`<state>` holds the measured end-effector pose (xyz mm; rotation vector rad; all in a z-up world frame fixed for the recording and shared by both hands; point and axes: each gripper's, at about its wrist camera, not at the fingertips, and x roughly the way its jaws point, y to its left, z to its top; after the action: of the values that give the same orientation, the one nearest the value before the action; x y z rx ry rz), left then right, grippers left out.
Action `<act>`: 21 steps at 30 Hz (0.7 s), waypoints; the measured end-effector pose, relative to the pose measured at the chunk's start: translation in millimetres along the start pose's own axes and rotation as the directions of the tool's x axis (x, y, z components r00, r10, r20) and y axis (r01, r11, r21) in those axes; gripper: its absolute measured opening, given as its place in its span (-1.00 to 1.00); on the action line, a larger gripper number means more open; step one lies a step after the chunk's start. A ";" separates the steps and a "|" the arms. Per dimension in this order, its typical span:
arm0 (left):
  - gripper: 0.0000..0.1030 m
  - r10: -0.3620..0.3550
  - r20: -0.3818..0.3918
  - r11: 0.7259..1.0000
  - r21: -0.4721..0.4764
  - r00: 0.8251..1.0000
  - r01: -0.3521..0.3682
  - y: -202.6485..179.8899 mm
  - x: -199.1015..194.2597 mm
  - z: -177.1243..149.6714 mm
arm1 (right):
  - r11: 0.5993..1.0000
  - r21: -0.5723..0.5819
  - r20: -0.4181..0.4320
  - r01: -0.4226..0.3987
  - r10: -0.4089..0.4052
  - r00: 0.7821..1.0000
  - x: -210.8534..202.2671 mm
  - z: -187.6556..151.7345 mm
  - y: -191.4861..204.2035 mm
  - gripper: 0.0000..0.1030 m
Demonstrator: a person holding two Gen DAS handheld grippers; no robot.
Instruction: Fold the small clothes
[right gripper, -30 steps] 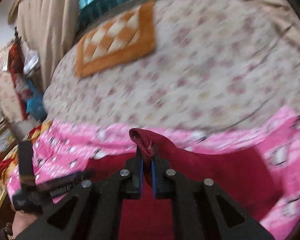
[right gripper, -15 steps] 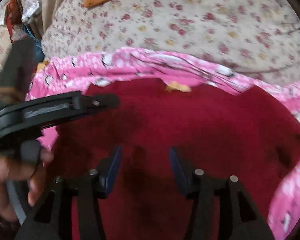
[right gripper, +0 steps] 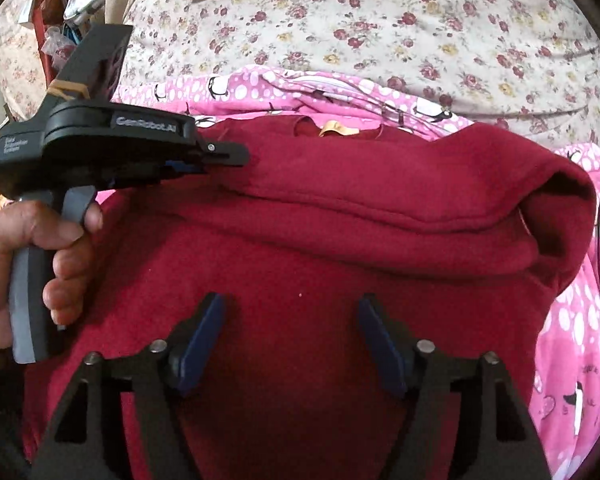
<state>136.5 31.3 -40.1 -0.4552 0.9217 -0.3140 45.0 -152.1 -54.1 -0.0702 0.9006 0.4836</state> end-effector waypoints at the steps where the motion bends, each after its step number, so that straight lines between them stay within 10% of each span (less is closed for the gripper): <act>1: -1.00 -0.006 0.020 1.000 0.013 1.000 0.006 -3.0 -6.3 1.0 | 1.000 -0.009 -0.003 0.003 -0.003 1.000 1.5 0.5 1.8 0.54; 8: -1.00 0.092 0.185 0.995 -0.046 0.978 -0.085 28.1 -68.9 15.3 | 1.000 -0.028 -0.010 0.011 -0.011 1.000 3.2 0.1 6.0 0.61; 16: -1.00 0.226 0.029 0.957 -0.191 0.974 -0.217 77.8 -42.2 16.6 | 0.999 -0.032 -0.013 0.010 -0.010 1.000 3.1 -0.2 8.2 0.64; 21: -0.88 0.312 0.099 0.937 -0.195 0.945 -0.289 71.7 -62.2 14.9 | 0.999 -0.033 -0.009 0.020 -0.020 1.000 -9.8 7.9 5.1 0.45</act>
<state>118.0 124.5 -25.6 -0.4847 0.8817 0.0783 43.6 -149.2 -40.9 -0.1110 0.9003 0.4799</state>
